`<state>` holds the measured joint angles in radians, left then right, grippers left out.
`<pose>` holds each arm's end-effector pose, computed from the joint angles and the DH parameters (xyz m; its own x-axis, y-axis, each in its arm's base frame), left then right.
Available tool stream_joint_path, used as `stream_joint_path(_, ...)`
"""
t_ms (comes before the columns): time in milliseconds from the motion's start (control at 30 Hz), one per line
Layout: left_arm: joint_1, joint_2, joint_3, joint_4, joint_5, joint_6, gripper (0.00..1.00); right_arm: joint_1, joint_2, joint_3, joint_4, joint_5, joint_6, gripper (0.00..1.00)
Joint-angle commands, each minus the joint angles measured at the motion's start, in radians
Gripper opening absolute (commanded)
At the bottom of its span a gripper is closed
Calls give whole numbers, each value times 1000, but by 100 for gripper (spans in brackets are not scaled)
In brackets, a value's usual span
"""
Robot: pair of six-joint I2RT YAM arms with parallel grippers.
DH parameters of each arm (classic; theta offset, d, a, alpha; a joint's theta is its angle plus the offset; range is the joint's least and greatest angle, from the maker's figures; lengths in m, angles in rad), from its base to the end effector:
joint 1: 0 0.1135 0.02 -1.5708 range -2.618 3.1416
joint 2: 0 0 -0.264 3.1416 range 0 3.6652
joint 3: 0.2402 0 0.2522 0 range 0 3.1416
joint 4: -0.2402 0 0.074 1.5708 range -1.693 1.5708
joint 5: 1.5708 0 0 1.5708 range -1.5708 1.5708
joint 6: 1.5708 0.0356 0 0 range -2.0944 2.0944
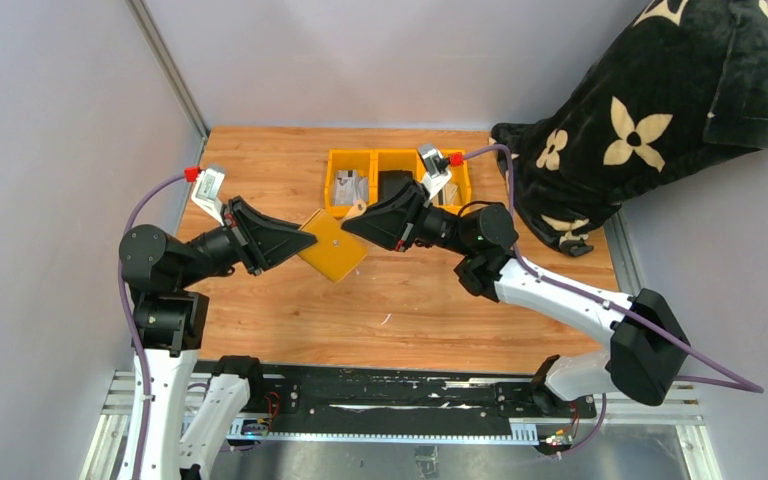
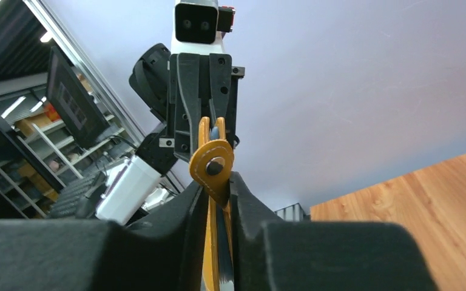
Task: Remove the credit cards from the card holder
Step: Open the card holder at the center of the board.
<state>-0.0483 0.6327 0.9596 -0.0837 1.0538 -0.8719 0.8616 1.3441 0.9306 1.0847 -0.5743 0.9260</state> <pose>0.1071 -0.0362 0.4271 -0.5087 -0.3542 -0.7847 0.7417 0.2825 -0.6083 0.1745 0.2330 0.3919 -0.4872 0.4626 -0.7407 -0.8731 -0.2426 0.4228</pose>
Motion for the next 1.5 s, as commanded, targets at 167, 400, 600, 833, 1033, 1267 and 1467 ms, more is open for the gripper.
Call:
stream_joint_path(167, -4, -13, 3, -22, 23, 43, 23, -35, -14, 50, -49, 14, 69, 0)
stream_joint_path(400, -4, -22, -4, -210, 28, 239, 70, -38, -39, 126, -235, -86, 6, 0)
stream_joint_path(600, -4, -46, -30, -330, 11, 417, 67, -36, -75, 185, -461, -157, -121, 0)
stream_joint_path(833, -4, -82, -49, -387, -60, 598, 56, -15, -89, 253, -598, -206, -205, 0)
stream_joint_path(1033, -4, -96, -72, -321, -41, 534, 42, 36, -55, 288, -615, -217, -222, 0)
stream_joint_path(1267, -4, -114, -109, -210, -8, 409, 25, 80, 3, 331, -603, -205, -217, 0)
stream_joint_path(1467, -4, -125, -105, -211, 13, 394, 22, 82, 13, 344, -636, -195, -226, 0)
